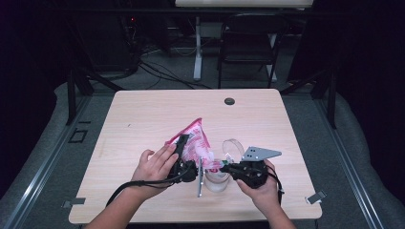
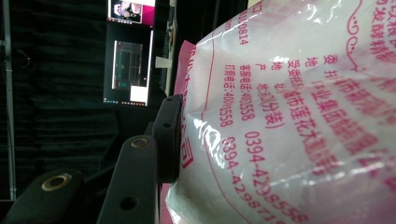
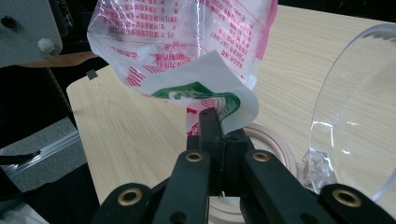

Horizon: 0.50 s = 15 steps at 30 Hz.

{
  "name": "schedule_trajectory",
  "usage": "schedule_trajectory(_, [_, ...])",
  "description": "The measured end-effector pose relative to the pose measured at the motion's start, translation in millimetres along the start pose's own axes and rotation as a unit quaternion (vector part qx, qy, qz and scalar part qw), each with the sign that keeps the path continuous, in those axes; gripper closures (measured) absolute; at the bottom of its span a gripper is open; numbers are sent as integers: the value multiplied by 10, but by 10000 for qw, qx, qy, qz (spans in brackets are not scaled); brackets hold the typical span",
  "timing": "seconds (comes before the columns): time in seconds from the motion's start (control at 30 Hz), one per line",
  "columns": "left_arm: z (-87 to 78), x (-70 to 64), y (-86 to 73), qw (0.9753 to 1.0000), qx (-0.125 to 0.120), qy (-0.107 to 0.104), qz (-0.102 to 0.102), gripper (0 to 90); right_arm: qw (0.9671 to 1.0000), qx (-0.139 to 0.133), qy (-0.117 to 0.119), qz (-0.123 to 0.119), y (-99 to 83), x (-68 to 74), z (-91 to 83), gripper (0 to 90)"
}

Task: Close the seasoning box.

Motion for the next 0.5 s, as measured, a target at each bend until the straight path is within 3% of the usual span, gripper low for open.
schedule_trajectory(0.5, [-3,-10,9,10000,-31,27,33,614,10000,12,7,12,-14,-14,10,900])
Point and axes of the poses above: each handheld gripper's, and its own axes: z roughly forward along the jaws, y roughly out of its top, x roughly to its left, the point moved 1 cm from there along z, roughly forward along the jaws, and after that the axes turned 7 degrees about -z, right-handed, at the moved point
